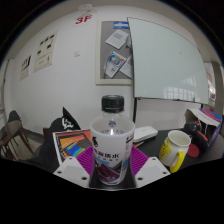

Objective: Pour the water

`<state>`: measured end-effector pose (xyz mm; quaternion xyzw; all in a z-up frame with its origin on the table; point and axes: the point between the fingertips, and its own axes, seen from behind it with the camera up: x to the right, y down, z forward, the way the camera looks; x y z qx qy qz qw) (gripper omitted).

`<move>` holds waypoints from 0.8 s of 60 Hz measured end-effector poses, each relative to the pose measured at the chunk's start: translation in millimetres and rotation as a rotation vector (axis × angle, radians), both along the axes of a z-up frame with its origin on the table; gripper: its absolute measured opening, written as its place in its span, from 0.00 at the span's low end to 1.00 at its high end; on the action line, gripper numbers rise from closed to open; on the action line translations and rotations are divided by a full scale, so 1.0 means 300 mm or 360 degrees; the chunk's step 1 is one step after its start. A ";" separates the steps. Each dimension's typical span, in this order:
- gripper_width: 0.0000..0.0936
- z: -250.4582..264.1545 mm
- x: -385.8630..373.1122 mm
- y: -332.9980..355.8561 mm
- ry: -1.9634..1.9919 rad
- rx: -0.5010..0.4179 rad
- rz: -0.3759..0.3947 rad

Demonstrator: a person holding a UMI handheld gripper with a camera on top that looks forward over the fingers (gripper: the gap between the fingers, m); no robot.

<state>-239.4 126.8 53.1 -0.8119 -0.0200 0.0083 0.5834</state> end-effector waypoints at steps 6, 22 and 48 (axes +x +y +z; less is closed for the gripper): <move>0.41 0.002 0.000 0.003 -0.0013 0.0002 0.0009; 0.40 0.203 -0.062 -0.012 0.0309 0.0106 0.0145; 0.40 0.716 0.067 0.035 0.2764 0.0224 0.0445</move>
